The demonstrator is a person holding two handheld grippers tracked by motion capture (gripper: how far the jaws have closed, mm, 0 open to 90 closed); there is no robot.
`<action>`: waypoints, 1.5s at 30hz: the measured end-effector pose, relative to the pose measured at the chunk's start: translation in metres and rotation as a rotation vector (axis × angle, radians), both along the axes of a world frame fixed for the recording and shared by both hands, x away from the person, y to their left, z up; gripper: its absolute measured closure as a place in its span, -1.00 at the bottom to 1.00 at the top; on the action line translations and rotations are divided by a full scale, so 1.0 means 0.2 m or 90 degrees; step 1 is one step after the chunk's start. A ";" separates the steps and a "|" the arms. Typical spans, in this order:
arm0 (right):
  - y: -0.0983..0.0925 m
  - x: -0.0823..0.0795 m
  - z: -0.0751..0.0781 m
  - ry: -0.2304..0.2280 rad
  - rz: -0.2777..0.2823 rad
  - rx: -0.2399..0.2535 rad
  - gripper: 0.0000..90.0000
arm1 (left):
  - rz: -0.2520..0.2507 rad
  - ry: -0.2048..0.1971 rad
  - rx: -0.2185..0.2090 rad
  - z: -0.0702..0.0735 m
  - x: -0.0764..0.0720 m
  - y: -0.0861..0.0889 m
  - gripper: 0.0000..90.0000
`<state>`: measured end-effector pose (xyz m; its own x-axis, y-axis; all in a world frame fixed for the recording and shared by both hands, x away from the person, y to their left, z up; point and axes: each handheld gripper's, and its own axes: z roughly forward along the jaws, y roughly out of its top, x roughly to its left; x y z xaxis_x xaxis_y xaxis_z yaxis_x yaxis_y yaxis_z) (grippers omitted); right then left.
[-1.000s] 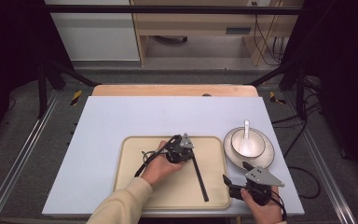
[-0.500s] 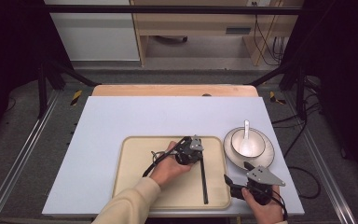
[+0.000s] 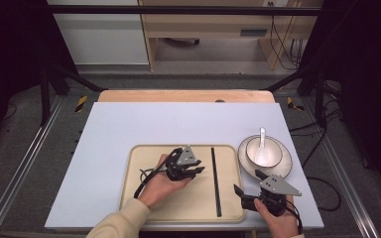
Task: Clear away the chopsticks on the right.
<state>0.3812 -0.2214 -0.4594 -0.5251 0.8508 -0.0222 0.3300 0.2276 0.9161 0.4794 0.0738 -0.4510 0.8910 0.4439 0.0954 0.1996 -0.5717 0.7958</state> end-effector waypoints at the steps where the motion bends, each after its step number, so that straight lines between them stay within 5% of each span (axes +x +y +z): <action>1: 0.01 0.01 0.01 -0.001 0.004 -0.001 -0.76 | 0.007 -0.005 -0.002 0.00 -0.01 0.02 0.29; 8: 0.06 0.06 0.03 -0.001 0.028 0.007 -0.78 | 0.045 -0.037 -0.051 0.04 -0.11 0.29 -0.29; 23: 0.07 0.13 0.07 -0.019 0.054 0.007 -0.78 | 0.088 -0.098 -0.138 0.08 -0.22 0.69 -0.89; 29: 0.03 0.11 0.09 -0.029 0.049 0.013 -0.78 | 0.111 -0.103 -0.158 0.07 -0.23 0.83 -0.90; 45: -0.05 0.06 0.07 -0.055 0.057 -0.002 -0.82 | 0.099 -0.155 -0.201 0.05 -0.31 1.07 -0.90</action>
